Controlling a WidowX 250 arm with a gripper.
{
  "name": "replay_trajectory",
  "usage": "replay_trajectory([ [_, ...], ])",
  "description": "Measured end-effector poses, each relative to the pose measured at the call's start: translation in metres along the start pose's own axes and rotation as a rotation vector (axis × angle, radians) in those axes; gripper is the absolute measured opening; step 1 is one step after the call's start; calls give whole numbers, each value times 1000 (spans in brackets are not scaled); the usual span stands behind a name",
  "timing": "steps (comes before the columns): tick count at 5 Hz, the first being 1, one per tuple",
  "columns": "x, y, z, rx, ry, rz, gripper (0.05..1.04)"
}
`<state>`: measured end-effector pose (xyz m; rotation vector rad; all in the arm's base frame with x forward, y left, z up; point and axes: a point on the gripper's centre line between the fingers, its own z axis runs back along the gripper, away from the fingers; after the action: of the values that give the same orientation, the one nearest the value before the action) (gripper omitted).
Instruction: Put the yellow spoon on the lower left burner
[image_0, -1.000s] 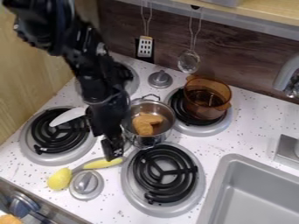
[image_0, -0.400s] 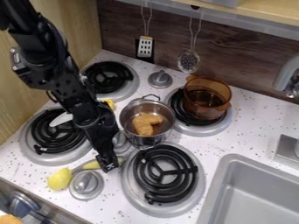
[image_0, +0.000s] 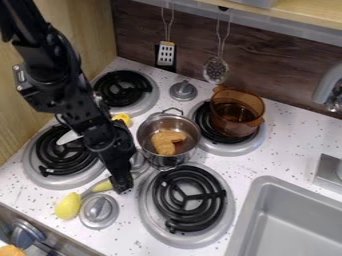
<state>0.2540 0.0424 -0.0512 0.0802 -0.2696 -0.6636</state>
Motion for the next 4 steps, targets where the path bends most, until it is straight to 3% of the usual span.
replay_trajectory([
  [1, 4, 0, -1, 31, 0, -44, 437],
  [2, 3, 0, -1, 39, 15, -55, 280],
  [3, -4, -9, 6, -51, 142, -90, 267],
  [4, -1, -2, 29, -89, 243, -100, 267],
])
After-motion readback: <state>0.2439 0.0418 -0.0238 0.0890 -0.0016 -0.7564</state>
